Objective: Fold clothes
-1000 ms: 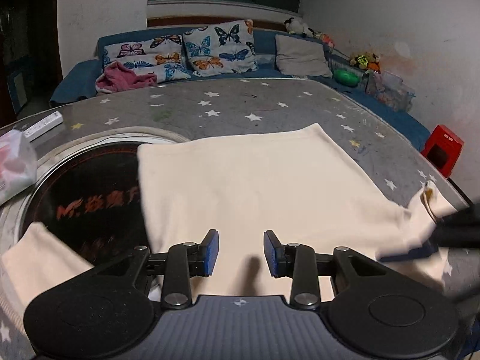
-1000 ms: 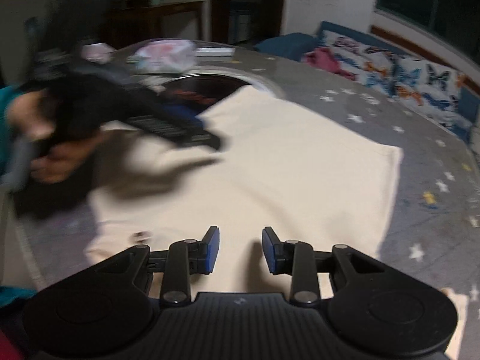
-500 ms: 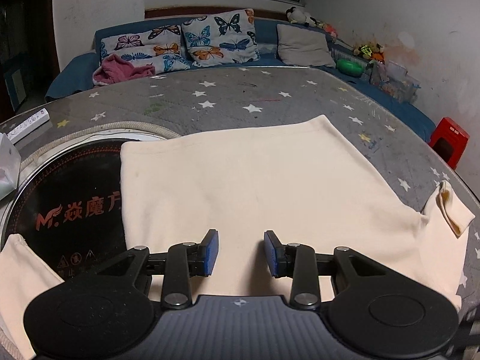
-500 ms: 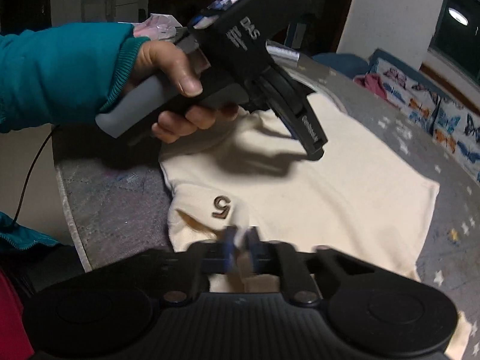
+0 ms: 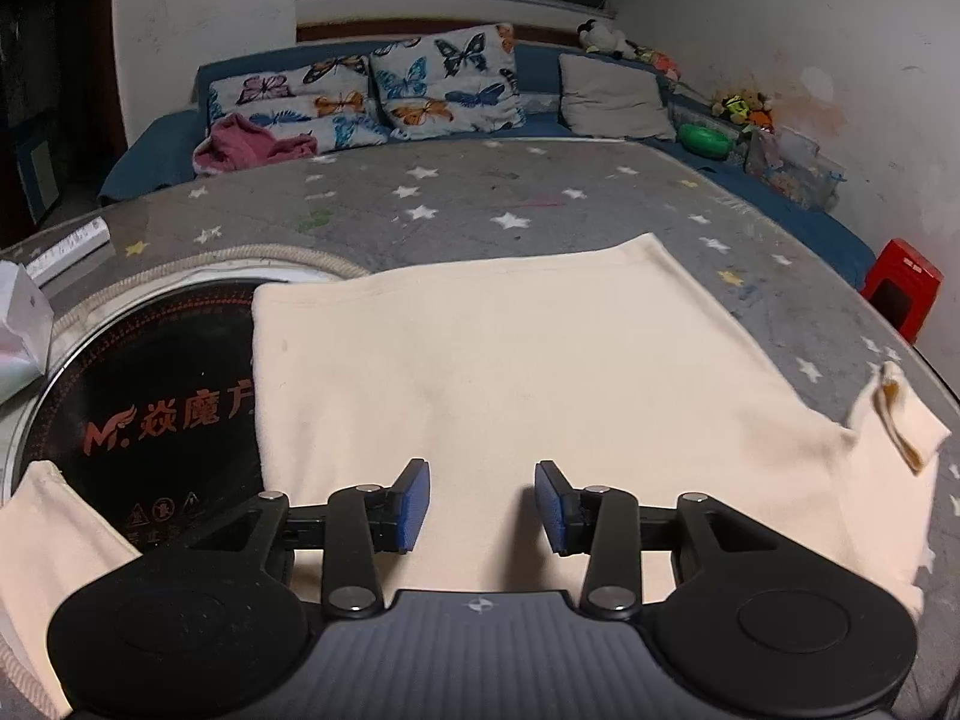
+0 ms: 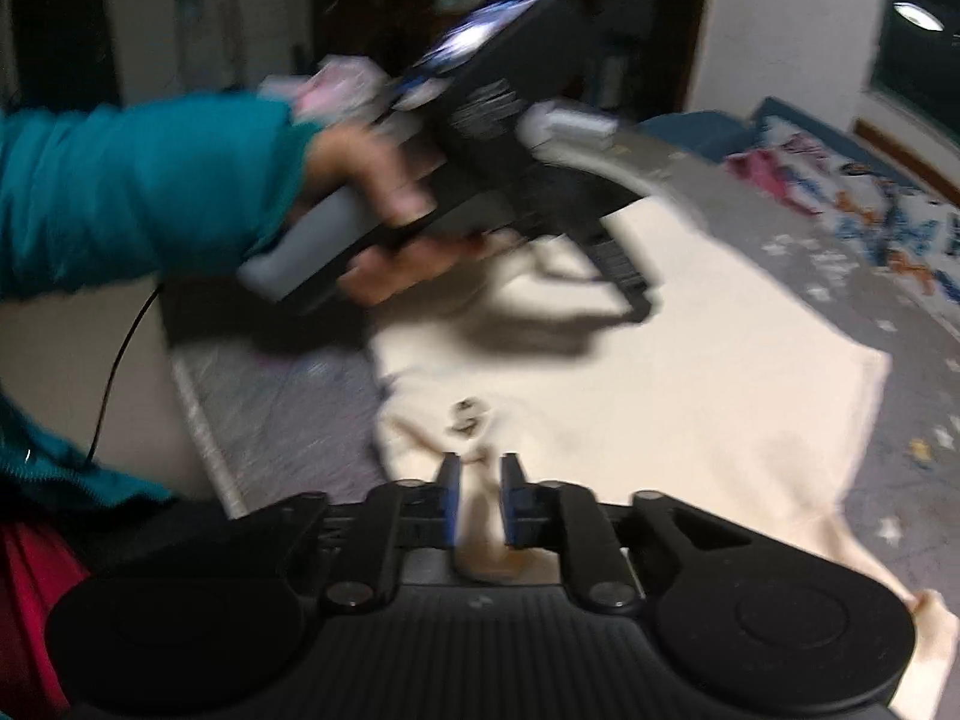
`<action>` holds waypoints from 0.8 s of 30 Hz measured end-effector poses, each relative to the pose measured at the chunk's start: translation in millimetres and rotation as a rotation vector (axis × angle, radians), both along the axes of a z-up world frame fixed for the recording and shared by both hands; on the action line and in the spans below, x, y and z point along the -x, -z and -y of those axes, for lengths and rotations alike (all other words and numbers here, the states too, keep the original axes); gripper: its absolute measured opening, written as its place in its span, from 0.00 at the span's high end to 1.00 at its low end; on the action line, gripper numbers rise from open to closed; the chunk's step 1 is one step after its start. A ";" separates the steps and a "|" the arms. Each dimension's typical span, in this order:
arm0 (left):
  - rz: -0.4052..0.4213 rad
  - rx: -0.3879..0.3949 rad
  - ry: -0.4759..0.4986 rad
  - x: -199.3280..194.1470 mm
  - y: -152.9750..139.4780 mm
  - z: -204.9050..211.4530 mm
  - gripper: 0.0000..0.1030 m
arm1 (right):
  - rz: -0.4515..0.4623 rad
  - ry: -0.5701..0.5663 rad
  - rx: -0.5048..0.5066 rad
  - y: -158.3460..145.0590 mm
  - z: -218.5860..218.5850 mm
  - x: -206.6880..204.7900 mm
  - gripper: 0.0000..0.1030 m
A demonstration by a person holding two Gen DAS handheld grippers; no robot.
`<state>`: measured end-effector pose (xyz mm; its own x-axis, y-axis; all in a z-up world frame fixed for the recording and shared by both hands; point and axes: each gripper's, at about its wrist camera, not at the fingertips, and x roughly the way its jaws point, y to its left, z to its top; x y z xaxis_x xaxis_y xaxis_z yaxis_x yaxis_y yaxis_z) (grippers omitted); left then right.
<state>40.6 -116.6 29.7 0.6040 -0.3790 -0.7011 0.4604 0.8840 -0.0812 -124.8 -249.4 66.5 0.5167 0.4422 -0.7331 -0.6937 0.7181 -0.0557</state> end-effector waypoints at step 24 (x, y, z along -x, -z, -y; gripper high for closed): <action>0.032 0.018 0.291 99.5 -2.5 61.3 0.56 | 0.122 0.952 0.078 27.0 218.9 -23.3 0.62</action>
